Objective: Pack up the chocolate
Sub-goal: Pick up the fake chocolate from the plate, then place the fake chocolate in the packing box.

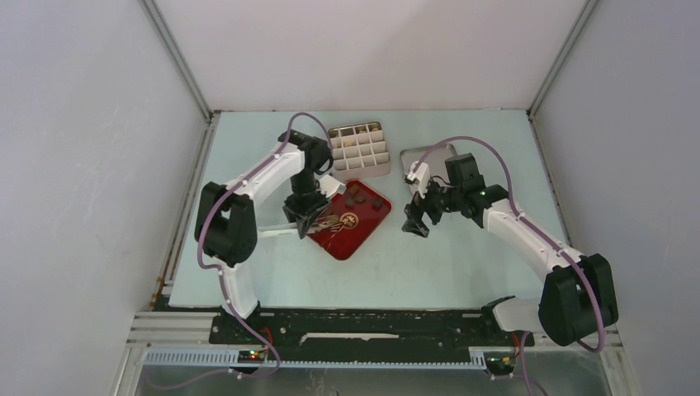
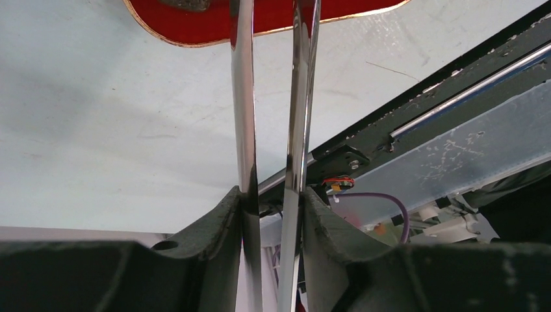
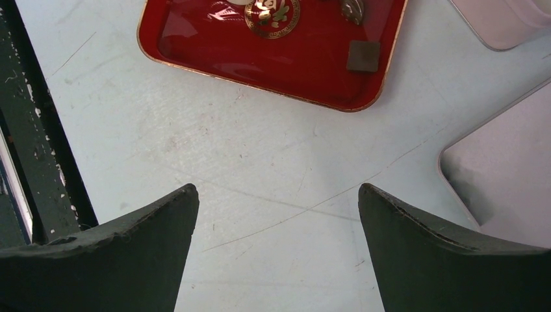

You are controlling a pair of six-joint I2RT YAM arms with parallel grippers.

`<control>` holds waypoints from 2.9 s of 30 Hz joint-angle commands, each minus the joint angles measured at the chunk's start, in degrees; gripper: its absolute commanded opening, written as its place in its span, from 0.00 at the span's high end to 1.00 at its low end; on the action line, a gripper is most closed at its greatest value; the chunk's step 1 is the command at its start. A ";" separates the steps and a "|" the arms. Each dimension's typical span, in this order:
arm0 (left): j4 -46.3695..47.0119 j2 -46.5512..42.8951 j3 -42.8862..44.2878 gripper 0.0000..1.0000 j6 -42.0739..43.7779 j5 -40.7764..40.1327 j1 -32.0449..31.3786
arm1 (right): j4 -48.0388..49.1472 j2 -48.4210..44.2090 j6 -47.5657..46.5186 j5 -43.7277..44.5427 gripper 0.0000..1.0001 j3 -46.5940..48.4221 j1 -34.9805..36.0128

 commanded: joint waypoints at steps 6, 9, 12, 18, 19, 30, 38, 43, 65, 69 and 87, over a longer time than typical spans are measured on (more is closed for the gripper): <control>-1.04 -1.29 5.73 0.82 0.83 3.12 -0.62 | -0.31 -0.21 -1.43 -0.89 0.05 1.58 -0.73; -0.93 -1.99 7.97 0.85 1.05 4.17 -0.61 | -0.49 -0.18 -1.46 -1.06 0.05 1.58 -1.23; 0.74 -3.19 10.59 0.87 -0.13 3.48 -0.46 | -0.48 -0.06 -1.49 -1.07 0.05 1.58 -1.73; 5.02 -1.05 18.64 0.88 -2.06 0.96 0.30 | -0.45 0.31 -1.41 -1.09 0.05 1.58 -2.83; 5.89 0.11 20.29 0.88 -2.41 0.35 0.41 | -0.43 0.31 -1.37 -1.12 0.05 1.58 -3.05; 17.07 16.79 40.59 0.88 -7.33 -5.52 1.54 | -0.47 -0.18 -0.54 -2.47 0.05 1.58 -5.40; 22.48 21.87 45.07 0.87 -9.24 -6.33 1.77 | -0.49 0.14 -0.64 -2.59 0.06 1.58 -5.70; 22.60 23.41 45.14 0.83 -9.03 -6.23 2.17 | -0.58 0.51 -0.94 -2.30 0.05 1.58 -5.68; 21.52 24.05 45.65 0.52 -8.99 -2.96 2.38 | -0.86 1.38 -1.53 -2.30 0.06 1.58 -5.83; 21.59 22.90 46.49 0.53 -8.99 -3.85 2.30 | -0.93 1.56 -1.56 -2.39 0.06 1.58 -5.82; 10.01 -3.36 18.47 0.66 -4.18 0.88 2.37 | -1.46 1.84 -2.75 -2.65 0.06 1.58 -5.51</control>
